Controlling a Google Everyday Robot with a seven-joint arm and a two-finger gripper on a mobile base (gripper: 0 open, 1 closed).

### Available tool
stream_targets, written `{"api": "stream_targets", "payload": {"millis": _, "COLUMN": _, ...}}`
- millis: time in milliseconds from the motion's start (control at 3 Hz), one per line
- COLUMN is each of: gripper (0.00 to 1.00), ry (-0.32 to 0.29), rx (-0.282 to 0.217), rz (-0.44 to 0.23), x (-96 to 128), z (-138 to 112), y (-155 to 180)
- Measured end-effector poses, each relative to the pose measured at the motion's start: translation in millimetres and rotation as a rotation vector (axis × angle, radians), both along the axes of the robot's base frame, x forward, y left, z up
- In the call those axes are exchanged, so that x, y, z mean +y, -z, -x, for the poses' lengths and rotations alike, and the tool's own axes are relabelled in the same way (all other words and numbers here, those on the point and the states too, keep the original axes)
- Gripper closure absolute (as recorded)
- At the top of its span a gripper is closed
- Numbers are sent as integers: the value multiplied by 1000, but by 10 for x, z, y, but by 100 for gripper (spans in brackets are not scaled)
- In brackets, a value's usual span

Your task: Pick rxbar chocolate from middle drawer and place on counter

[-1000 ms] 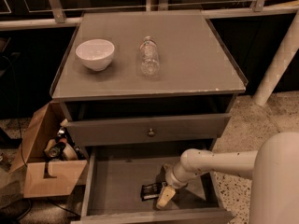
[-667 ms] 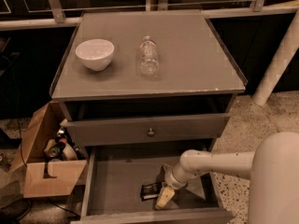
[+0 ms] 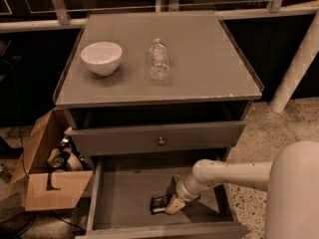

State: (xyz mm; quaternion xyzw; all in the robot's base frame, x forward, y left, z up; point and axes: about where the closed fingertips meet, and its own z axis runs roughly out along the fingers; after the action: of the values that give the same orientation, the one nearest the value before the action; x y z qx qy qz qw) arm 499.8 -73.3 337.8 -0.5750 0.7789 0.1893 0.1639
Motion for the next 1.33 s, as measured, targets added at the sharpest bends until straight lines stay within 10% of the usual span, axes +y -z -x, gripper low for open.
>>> {"api": "stream_targets", "payload": {"millis": 667, "gripper": 88, "ry": 0, "rx": 0, "rz": 0, "x": 0, "z": 0, "y": 0}}
{"api": "stream_targets", "payload": {"millis": 1333, "gripper": 100, "ry": 0, "rx": 0, "rz": 0, "x": 1, "z": 2, "y": -92}}
